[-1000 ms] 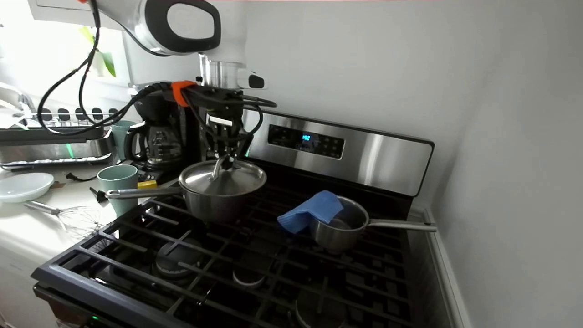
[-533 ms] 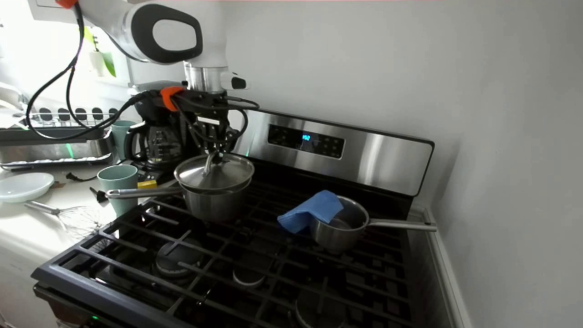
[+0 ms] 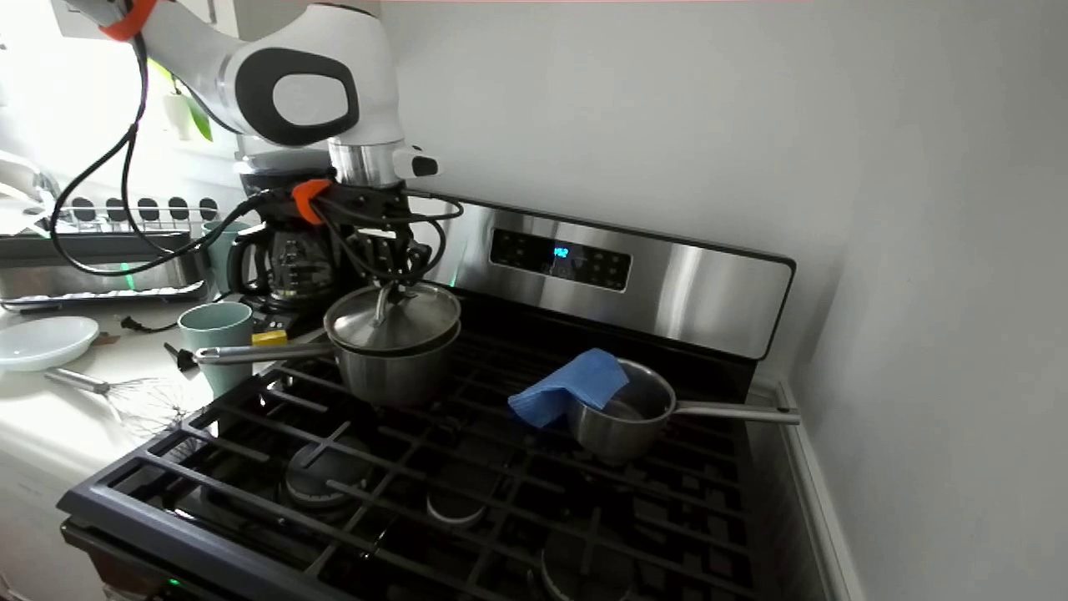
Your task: Open the pot, pour the content of the cup into it, then close the pot
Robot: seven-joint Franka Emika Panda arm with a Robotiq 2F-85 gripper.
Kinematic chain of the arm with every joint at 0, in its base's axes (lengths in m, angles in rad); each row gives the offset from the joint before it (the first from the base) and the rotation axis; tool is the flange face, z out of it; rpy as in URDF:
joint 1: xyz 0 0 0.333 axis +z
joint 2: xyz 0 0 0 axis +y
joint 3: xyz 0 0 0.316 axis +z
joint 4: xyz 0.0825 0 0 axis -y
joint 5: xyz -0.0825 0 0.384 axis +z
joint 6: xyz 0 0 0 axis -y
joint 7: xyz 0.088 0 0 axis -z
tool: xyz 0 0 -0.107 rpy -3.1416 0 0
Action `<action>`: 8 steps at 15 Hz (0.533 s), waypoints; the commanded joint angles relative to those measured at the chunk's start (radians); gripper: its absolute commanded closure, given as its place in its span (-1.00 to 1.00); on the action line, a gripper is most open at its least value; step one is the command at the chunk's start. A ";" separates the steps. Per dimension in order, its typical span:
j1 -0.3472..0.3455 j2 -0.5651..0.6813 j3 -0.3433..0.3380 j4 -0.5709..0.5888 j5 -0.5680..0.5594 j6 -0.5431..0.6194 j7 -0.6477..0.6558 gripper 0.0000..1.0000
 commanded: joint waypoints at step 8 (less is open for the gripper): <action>0.000 0.048 0.014 0.005 0.046 0.074 -0.015 0.95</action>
